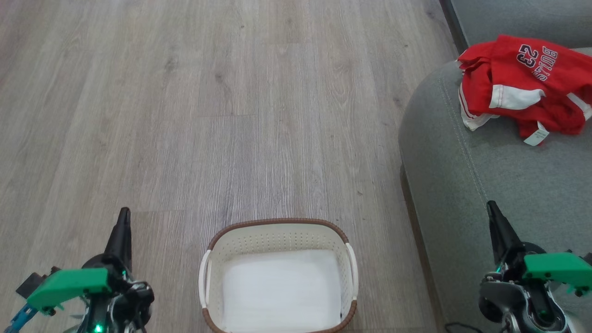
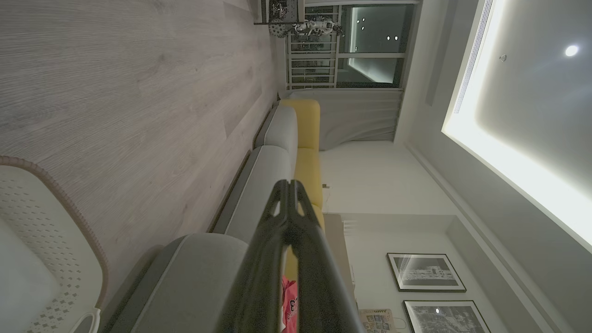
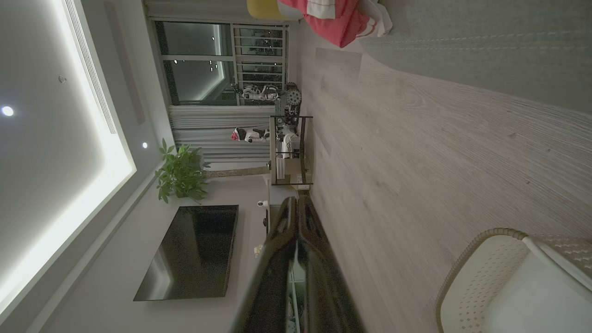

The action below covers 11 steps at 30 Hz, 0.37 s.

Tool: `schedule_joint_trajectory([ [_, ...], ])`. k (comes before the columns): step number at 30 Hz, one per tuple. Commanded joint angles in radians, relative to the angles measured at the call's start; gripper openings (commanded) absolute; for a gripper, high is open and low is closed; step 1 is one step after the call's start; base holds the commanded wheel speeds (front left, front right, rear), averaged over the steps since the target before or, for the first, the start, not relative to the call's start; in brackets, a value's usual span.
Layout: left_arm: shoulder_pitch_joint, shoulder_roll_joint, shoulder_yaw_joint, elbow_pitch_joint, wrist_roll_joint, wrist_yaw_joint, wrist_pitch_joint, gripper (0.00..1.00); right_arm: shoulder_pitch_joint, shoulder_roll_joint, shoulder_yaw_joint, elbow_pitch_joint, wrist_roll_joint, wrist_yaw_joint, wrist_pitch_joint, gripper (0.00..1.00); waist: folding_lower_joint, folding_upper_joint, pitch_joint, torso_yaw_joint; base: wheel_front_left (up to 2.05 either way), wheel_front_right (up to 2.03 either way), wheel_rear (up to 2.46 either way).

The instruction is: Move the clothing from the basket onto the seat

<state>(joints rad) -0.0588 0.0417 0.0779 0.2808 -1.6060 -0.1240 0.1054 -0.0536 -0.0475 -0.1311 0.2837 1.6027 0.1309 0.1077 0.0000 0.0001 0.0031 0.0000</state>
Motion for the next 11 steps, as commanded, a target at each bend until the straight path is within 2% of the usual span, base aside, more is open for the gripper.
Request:
schedule_joint_trajectory([
  [1, -0.049, 0.009, 0.036, -0.036, -0.003, -0.007, 0.008, 0.00, -0.054, -0.003, 0.017, -0.039, 0.006, 0.000, 0.005, 0.00, 0.0000, -0.0001, 0.000, 0.000, 0.00, 0.00, 0.00],
  [11, -0.049, 0.009, 0.036, -0.036, -0.003, -0.007, 0.008, 0.00, -0.054, -0.003, 0.017, -0.039, 0.006, 0.000, 0.005, 0.00, 0.0000, -0.0001, 0.000, 0.000, 0.00, 0.00, 0.00],
])
